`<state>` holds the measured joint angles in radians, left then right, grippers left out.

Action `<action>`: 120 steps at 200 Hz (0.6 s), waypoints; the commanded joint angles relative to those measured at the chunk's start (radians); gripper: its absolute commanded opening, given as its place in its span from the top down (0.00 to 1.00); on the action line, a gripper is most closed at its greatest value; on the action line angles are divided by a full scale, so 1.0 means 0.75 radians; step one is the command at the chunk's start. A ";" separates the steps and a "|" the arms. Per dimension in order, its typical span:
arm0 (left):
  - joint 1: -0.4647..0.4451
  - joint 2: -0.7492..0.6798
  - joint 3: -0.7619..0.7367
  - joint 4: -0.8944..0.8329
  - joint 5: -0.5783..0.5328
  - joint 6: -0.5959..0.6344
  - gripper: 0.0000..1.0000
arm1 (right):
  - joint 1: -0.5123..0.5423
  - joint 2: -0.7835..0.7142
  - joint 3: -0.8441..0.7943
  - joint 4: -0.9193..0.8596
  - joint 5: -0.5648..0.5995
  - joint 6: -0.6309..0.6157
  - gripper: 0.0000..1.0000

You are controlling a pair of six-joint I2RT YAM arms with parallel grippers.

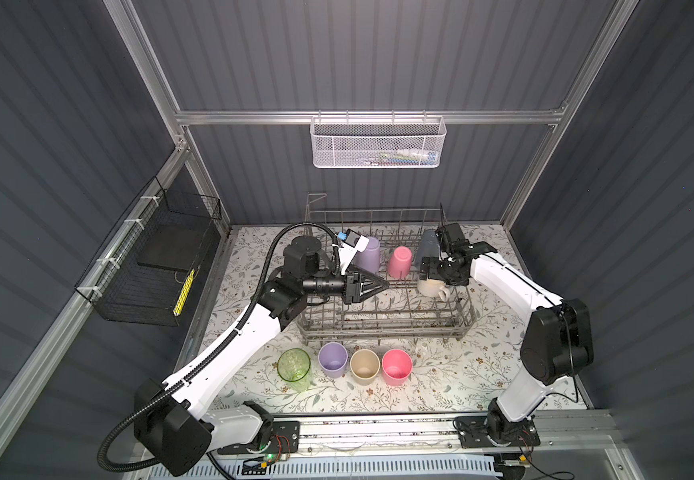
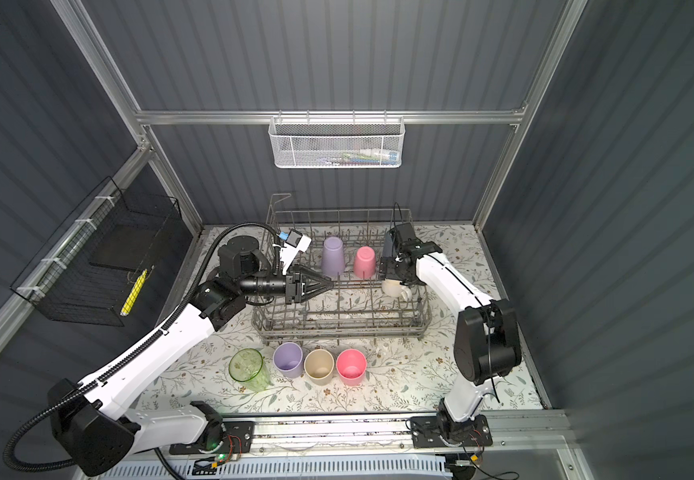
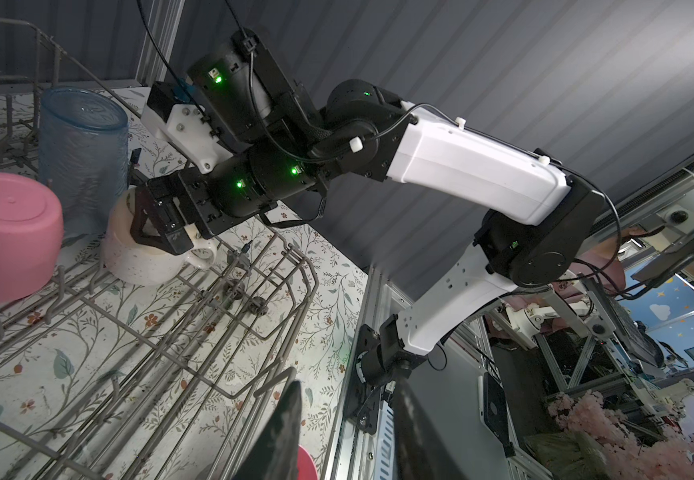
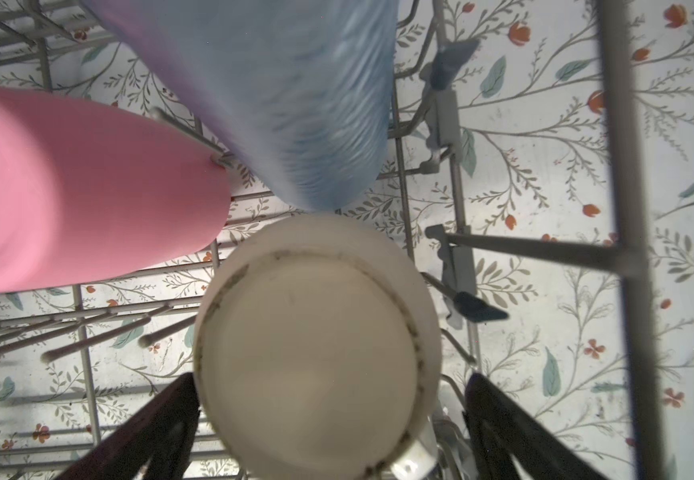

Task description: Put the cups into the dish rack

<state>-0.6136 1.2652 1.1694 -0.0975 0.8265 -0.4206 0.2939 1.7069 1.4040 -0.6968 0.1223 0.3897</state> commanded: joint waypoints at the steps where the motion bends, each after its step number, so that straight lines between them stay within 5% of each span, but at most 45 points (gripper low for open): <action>1: 0.000 -0.028 -0.017 -0.012 0.018 0.033 0.63 | -0.011 -0.033 0.019 -0.020 0.064 0.008 0.01; 120: 0.000 0.002 -0.003 -0.003 0.003 0.029 0.63 | -0.012 -0.332 0.003 -0.018 -0.028 0.012 0.01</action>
<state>-0.6136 1.2652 1.1694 -0.0978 0.8261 -0.4206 0.2878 1.5227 1.4036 -0.7010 0.1207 0.3950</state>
